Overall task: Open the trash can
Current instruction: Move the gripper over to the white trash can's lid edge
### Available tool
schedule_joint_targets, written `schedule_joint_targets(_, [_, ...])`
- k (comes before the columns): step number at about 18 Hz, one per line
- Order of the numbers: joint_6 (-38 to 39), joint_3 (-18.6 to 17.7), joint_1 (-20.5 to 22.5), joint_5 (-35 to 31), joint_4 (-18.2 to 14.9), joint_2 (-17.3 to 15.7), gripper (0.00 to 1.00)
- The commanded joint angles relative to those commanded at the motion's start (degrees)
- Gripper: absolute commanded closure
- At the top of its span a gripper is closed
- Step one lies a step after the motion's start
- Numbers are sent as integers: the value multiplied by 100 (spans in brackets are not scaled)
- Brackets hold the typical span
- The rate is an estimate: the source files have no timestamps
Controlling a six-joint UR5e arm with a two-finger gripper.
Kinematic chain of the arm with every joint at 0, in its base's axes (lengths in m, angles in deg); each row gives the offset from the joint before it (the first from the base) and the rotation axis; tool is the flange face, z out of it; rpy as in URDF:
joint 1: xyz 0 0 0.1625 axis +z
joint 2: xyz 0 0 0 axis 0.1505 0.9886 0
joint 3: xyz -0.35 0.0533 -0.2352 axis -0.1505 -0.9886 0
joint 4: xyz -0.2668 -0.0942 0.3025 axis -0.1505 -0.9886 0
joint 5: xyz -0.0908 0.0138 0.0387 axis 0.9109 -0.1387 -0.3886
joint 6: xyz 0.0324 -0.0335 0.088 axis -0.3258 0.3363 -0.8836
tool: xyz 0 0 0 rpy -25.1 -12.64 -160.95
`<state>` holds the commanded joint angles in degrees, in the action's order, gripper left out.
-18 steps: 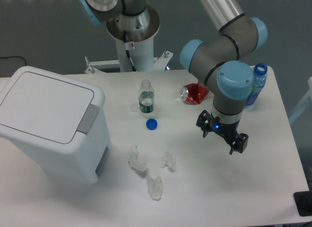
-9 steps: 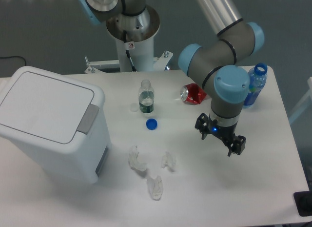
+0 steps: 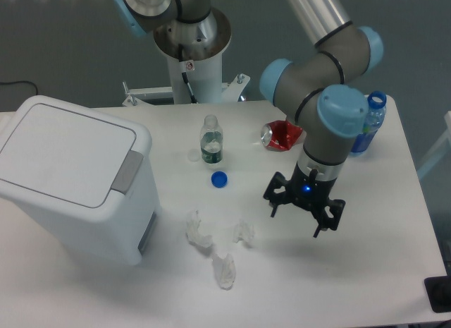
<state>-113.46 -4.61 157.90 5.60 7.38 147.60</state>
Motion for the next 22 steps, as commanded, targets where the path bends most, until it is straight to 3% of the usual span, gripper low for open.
schedule_joint_targets(3, [422, -61, -158, 44, -17, -193, 10])
schedule_joint_targets(8, [1047, -97, -229, 684, -79, -387, 62])
schedule_joint_targets(12, [1258, -97, -465, 922, -333, -536, 87])
schedule_joint_targets(16, [1680, -88, -791, 1151, -378, -887, 97])
schedule_joint_targets(20, [1926, -88, -818, 1546, -448, -1178, 100])
schedule_joint_targets(22, [1953, -88, -809, 1687, -641, -1301, 100])
